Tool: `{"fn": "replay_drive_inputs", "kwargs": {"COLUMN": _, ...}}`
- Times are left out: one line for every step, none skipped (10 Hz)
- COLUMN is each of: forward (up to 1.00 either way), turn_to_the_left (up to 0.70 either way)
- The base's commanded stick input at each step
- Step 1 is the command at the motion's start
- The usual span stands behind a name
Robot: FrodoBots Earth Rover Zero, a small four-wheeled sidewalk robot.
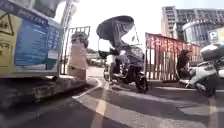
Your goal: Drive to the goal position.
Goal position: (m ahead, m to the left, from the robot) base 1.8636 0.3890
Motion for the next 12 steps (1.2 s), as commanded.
{"fn": "replay_drive_inputs", "kwargs": {"forward": 0.7, "turn_to_the_left": 0.0}}
{"fn": "replay_drive_inputs", "kwargs": {"forward": 0.7, "turn_to_the_left": 0.0}}
{"fn": "replay_drive_inputs", "kwargs": {"forward": 0.7, "turn_to_the_left": 0.0}}
{"fn": "replay_drive_inputs", "kwargs": {"forward": 0.7, "turn_to_the_left": 0.0}}
{"fn": "replay_drive_inputs", "kwargs": {"forward": 0.7, "turn_to_the_left": 0.0}}
{"fn": "replay_drive_inputs", "kwargs": {"forward": 0.7, "turn_to_the_left": 0.0}}
{"fn": "replay_drive_inputs", "kwargs": {"forward": 0.7, "turn_to_the_left": 0.0}}
{"fn": "replay_drive_inputs", "kwargs": {"forward": 0.7, "turn_to_the_left": 0.0}}
{"fn": "replay_drive_inputs", "kwargs": {"forward": 0.7, "turn_to_the_left": 0.0}}
{"fn": "replay_drive_inputs", "kwargs": {"forward": 0.7, "turn_to_the_left": 0.0}}
{"fn": "replay_drive_inputs", "kwargs": {"forward": 0.7, "turn_to_the_left": 0.0}}
{"fn": "replay_drive_inputs", "kwargs": {"forward": 0.7, "turn_to_the_left": 0.0}}
